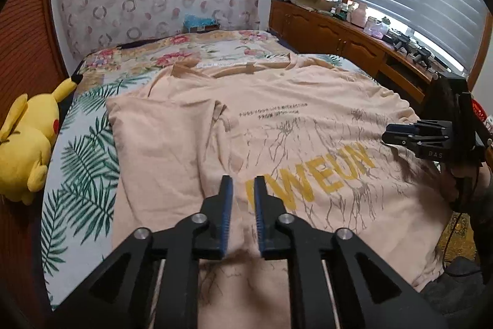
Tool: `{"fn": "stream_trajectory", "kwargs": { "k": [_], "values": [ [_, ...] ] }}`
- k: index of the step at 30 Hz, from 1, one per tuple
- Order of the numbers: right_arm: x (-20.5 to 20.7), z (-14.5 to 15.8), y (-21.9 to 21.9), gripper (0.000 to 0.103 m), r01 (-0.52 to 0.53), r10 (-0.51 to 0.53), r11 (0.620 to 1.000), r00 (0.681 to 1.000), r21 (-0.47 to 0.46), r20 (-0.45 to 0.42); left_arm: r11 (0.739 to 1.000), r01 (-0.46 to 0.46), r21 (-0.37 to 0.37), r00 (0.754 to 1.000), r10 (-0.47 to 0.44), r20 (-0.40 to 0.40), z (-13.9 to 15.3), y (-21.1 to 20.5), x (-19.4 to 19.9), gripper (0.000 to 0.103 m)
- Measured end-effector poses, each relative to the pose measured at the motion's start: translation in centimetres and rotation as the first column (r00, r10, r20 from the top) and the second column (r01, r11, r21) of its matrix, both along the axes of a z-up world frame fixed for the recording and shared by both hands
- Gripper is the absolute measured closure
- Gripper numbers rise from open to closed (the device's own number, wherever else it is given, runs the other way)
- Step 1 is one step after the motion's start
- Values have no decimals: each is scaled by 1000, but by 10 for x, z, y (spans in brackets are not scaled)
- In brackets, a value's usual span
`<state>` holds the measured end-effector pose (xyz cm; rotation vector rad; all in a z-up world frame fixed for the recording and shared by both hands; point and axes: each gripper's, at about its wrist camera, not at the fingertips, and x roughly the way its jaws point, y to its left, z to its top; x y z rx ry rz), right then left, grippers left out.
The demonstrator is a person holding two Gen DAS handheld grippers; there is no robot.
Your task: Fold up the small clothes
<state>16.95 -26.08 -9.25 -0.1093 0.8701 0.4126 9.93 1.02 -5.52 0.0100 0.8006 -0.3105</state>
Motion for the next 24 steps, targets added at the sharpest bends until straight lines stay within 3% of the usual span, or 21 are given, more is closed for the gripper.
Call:
{"fn": "stream_trajectory", "kwargs": {
  "k": [6,8,17,24],
  "values": [
    [-5,13,-37,72,80,-80,997,996,-3,43,999,21,24,1000,-21,-18,-4,-7,22,74],
    [-4,18,-54,63,120,-119,993,991,-9,56,999,24,45,999,-23,-25,-9,-12,31,67],
    [2,25,-139,60,314,-312,949,948,-28,61,996,61,69,995,-55,-80,-28,-35,63,65],
    [12,16,-158,60,340,-339,940,940,-25,22,993,76,88,994,-68,-91,-36,-45,67,61]
  ]
}}
